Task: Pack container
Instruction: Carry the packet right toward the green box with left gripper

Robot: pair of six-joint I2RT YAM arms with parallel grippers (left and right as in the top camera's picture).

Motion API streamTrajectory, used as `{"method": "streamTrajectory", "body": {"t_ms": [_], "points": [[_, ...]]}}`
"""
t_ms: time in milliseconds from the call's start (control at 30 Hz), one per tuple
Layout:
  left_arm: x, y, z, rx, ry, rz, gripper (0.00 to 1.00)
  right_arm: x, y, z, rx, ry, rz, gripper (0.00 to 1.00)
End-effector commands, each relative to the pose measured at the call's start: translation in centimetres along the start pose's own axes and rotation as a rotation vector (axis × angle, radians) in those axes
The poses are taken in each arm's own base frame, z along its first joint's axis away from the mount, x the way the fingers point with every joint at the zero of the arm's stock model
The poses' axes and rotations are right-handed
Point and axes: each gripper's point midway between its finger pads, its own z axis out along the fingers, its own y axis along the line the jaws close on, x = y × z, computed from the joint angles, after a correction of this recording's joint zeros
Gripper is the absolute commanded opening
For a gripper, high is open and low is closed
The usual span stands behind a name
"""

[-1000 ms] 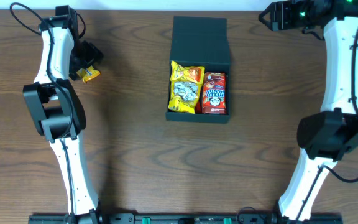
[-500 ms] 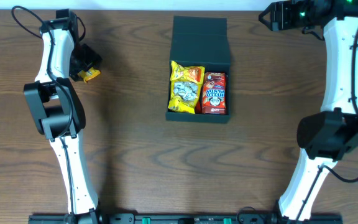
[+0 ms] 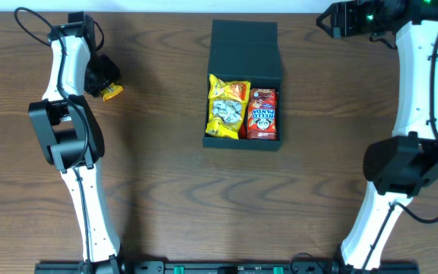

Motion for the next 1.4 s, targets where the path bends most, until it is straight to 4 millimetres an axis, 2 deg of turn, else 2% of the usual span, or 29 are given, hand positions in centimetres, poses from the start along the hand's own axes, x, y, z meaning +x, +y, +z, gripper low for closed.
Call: {"method": "streamTrajectory", "body": {"t_ms": [0,300,500,667,833,1067,1100,1200,1367], "points": [[0.8,0.3,1.2,-0.015,0.043,0.012,0.43,-0.5,0.4,-0.5,-0.01,-0.02,-0.025,0.64],[0.9,-2.7,-1.0,0.028,0.001,0.107,0.39,-0.6,-1.2,-1.2,0.011,-0.035,-0.006,0.64],[1.4,-6.8,-4.6,0.077,-0.073,0.222,0.35,-0.4,-3.5,-2.2,0.048,-0.047,0.026,0.65],[3.2,-10.8,-8.1,0.132,-0.137,0.337,0.35,0.0,-5.8,-3.5,0.079,-0.061,0.062,0.65],[7.3,-14.7,-11.0,0.166,-0.16,0.477,0.35,0.4,-7.9,-4.7,0.108,-0.073,0.095,0.65],[15.9,-18.0,-12.2,0.15,-0.088,0.63,0.34,0.8,-9.8,-5.8,0.135,-0.086,0.124,0.65],[17.6,-18.4,-12.1,0.14,-0.071,0.665,0.35,0.8,-9.9,-5.9,0.136,-0.087,0.125,0.66],[20.9,-18.7,-11.9,0.111,-0.032,0.778,0.35,0.9,-10.0,-5.9,0.138,-0.084,0.11,0.66],[24.3,-17.5,-11.8,0.051,0.047,0.893,0.35,0.9,-10.0,-5.9,0.138,-0.083,0.102,0.67]]}}
